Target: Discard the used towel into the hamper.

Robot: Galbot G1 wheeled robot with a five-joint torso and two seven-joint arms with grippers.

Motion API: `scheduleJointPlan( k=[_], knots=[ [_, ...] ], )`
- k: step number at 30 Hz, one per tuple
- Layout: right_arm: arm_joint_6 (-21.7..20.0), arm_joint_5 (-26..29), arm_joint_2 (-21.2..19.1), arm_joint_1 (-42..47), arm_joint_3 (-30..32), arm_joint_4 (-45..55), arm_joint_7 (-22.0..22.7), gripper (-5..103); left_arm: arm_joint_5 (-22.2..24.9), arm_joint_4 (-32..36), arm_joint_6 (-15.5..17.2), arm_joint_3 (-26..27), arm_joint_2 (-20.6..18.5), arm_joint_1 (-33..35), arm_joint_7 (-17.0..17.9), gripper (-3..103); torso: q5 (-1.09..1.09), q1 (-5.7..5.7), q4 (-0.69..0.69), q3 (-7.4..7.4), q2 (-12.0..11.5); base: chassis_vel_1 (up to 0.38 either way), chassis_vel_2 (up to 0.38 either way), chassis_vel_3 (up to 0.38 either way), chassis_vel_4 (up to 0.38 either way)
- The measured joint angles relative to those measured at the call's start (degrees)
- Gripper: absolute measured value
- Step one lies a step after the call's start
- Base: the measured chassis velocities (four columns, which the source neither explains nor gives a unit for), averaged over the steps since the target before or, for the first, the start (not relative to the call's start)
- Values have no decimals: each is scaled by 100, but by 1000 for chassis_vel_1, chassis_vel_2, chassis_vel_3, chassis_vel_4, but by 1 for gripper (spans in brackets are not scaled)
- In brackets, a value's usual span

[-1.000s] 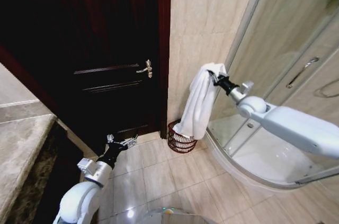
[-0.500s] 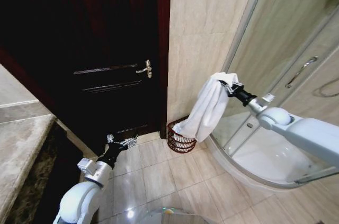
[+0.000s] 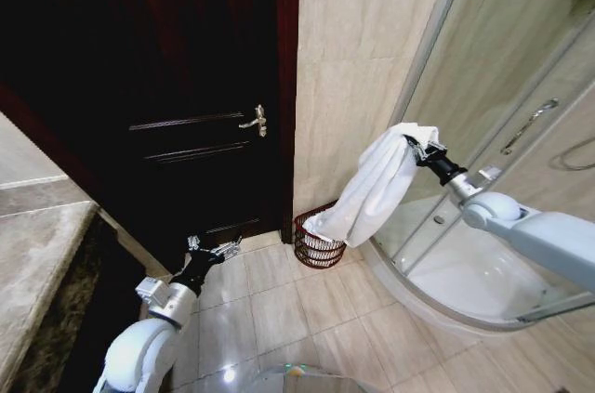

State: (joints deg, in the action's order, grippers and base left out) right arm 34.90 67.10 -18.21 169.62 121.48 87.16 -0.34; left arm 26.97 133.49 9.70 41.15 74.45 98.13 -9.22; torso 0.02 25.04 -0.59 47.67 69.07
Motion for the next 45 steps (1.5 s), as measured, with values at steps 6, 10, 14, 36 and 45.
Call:
scheduleJointPlan(
  k=[6, 10, 14, 36, 45],
  knots=[
    [-357, -432, -71, -586, -47, 158, 295, 4, 0, 0, 0, 0, 0, 0, 0, 100, -4, 0, -3, 0, 0, 0, 0, 0, 0],
    [-576, -412, -84, -1383, -511, 272, 386, 4, 0, 0, 0, 0, 0, 0, 0, 100, -7, 0, -2, 0, 0, 0, 0, 0, 0],
    [-748, -556, -78, -1801, -676, 274, 289, 4, 0, 0, 1, 0, 0, 0, 0, 100, -4, 0, 0, 0, 0, 0, 0, 0, 0],
    [-725, -1676, -1211, -584, 232, -183, 638, 4, 0, 0, 0, 0, -1, 0, 0, 100, -2, 0, 0, -1, 0, 0, 0, 0, 0],
    [-448, -2263, -2437, 29, 1273, -2010, 269, 4, 0, 0, 0, 0, 0, 0, 0, 100, -4, 1, -4, 0, -1, 0, 0, 0, 0]
  ],
)
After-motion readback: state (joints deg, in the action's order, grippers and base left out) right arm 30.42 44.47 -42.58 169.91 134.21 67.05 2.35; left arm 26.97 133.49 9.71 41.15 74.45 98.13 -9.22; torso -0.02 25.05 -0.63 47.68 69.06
